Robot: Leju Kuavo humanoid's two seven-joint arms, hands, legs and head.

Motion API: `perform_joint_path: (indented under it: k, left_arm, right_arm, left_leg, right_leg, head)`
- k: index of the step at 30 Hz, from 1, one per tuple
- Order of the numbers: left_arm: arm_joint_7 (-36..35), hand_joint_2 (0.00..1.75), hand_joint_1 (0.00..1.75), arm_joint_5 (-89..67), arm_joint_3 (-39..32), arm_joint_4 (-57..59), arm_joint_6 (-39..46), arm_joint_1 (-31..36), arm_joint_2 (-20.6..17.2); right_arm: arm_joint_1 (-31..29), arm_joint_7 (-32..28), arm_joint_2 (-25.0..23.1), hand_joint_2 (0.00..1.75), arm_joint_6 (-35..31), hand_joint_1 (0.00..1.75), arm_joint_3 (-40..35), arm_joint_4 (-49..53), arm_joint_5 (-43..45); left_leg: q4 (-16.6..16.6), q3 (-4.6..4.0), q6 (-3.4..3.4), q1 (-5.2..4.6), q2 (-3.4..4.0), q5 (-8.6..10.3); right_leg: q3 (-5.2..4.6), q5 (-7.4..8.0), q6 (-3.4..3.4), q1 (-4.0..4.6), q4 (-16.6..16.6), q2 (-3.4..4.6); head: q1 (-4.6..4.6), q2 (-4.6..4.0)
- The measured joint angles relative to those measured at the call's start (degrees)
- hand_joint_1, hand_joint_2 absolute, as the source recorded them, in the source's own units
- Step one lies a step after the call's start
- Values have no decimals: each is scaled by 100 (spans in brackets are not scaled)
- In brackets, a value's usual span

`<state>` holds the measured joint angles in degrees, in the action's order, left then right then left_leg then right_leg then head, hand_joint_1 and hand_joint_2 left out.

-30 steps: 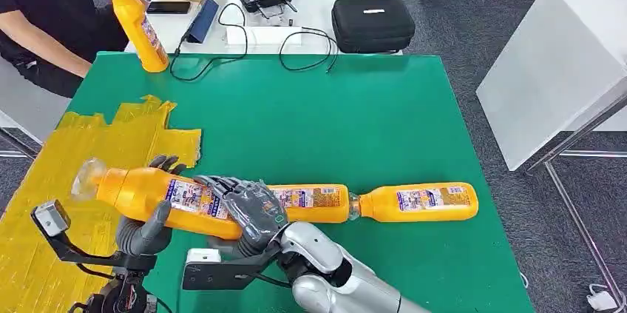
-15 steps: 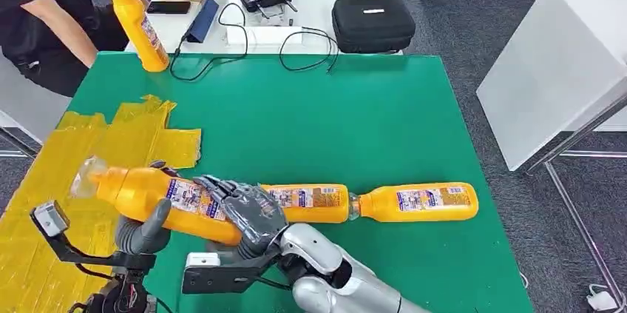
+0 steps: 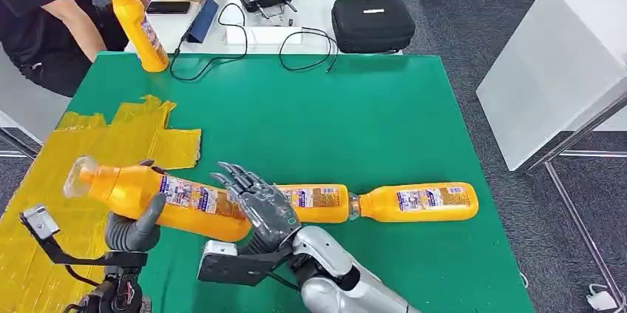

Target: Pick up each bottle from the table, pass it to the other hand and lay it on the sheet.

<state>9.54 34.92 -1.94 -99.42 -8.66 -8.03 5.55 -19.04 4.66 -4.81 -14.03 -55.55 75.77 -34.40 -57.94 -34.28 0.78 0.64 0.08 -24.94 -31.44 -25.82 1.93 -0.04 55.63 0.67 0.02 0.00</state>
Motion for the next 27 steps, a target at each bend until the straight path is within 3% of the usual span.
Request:
perform_joint_path:
  k: [3,5,8,9,17,27]
  left_arm:
    - [328,175,175,-1275,-84,-79,633,60,-7]
    - [673,175,175,-3196,-140,-112,1560,201,-33]
    - [495,175,175,-5735,-197,-101,2424,467,-123]
    - [365,175,175,-6187,-234,-66,2445,539,-173]
    - [-572,175,175,-9950,-250,770,3353,887,-542]
    - [-718,175,175,-10266,-202,1381,3384,1011,-723]
  right_arm:
    - [363,-66,11,0,18,0,325,231,-57]
    - [578,-64,42,0,85,0,605,458,-70]
    - [782,-47,166,0,138,0,898,733,-53]
    - [829,-38,214,175,153,0,991,807,-50]
    - [923,132,326,175,507,0,1359,1057,-20]
    - [914,170,324,175,553,0,1400,1067,-2]
  left_leg:
    - [0,-2,0,0,-3,0]
    - [0,-4,0,0,-3,0]
    - [0,-2,0,-1,-5,0]
    - [0,0,0,-1,-5,1]
    - [-1,1,0,0,0,2]
    - [-1,-3,0,0,0,2]
  right_leg:
    - [-3,0,0,0,0,-3]
    - [-5,0,0,0,0,-3]
    - [0,0,0,0,0,-4]
    - [2,0,0,0,0,-4]
    - [1,3,1,-1,0,-3]
    - [-3,2,1,0,1,-2]
  head:
    - [-4,0]
    - [-2,0]
    - [-2,0]
    - [-2,0]
    - [-2,0]
    - [0,0]
